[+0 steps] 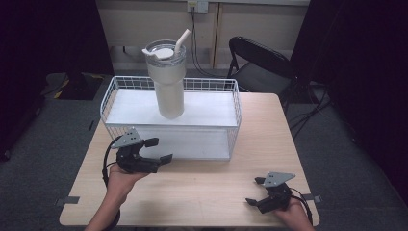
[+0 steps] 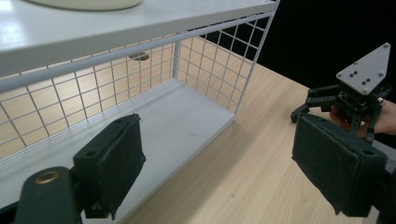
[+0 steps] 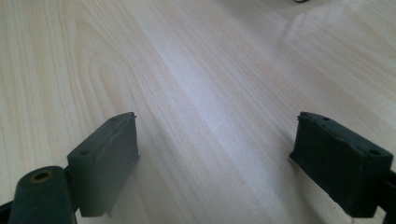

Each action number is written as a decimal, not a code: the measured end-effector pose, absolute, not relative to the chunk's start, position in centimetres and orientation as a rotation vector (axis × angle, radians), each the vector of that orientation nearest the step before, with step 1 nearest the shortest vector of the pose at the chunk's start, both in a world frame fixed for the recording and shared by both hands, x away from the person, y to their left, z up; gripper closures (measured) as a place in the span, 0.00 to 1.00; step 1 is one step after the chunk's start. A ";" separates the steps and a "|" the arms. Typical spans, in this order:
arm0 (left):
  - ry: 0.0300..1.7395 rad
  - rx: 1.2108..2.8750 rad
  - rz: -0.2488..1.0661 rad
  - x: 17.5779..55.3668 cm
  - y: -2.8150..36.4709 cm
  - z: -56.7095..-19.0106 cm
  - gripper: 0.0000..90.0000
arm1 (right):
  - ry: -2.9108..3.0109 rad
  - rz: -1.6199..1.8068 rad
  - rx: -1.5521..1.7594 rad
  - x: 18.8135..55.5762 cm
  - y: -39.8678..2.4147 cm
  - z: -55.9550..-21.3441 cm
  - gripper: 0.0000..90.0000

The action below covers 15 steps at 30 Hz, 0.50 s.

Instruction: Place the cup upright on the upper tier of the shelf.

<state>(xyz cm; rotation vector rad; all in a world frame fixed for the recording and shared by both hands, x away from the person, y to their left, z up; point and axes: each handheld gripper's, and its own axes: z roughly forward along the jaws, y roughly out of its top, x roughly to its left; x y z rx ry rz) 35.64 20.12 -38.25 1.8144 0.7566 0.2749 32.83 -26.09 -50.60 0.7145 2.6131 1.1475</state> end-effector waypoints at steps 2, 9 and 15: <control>0.756 1.811 0.274 35.6 20.3 -38.6 0.17 | 2.613 1.148 0.715 32.8 -26.1 -50.6 0.15; 0.777 1.814 0.270 35.4 20.7 -39.7 0.17 | 2.613 1.148 0.717 32.8 -26.1 -50.6 0.15; 0.790 1.821 0.264 35.2 21.2 -40.8 0.17 | 2.613 1.148 0.716 32.8 -26.1 -50.6 0.15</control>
